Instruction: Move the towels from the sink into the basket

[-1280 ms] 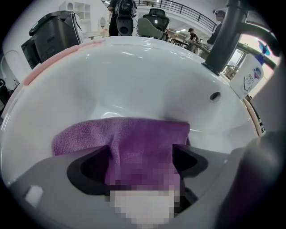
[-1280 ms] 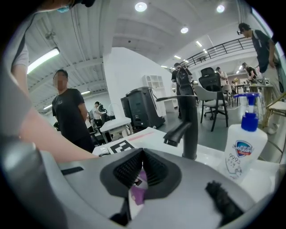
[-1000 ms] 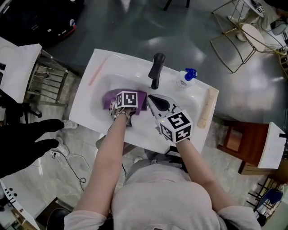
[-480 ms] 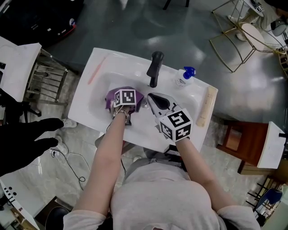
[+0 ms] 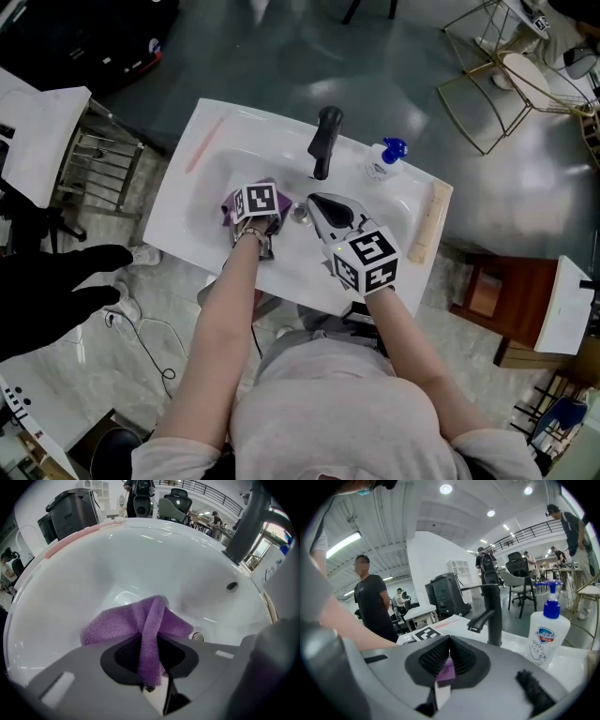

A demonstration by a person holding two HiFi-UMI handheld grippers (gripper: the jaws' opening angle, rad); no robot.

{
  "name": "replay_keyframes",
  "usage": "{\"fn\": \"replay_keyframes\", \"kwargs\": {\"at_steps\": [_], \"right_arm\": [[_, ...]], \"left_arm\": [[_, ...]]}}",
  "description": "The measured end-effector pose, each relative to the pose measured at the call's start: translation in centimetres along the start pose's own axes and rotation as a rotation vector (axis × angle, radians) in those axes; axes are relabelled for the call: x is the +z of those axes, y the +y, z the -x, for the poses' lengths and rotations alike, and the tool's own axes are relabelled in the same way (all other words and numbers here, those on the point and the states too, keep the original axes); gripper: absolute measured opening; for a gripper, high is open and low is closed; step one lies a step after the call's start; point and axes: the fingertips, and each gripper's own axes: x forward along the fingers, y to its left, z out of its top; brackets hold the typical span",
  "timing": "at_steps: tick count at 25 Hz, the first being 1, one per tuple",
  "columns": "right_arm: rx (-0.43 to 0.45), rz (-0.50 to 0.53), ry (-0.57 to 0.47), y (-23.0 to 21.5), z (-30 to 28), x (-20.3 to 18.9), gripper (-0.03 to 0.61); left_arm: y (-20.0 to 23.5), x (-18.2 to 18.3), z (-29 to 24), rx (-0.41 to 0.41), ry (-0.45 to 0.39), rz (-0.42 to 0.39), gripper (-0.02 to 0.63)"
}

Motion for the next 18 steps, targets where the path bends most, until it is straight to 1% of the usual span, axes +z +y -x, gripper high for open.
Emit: {"fn": "replay_keyframes", "kwargs": {"at_steps": [7, 18], "right_arm": [[0.006, 0.013, -0.009, 0.8, 0.5, 0.2, 0.018], [0.006, 0.031, -0.044, 2.3, 1.6, 1.1, 0.018]], "left_arm": [[-0.1, 0.0, 1.4, -0.023, -0.029, 0.022, 0.087], [-1.0, 0.7, 5.0, -0.082, -0.117, 0.030, 0.084]]}}
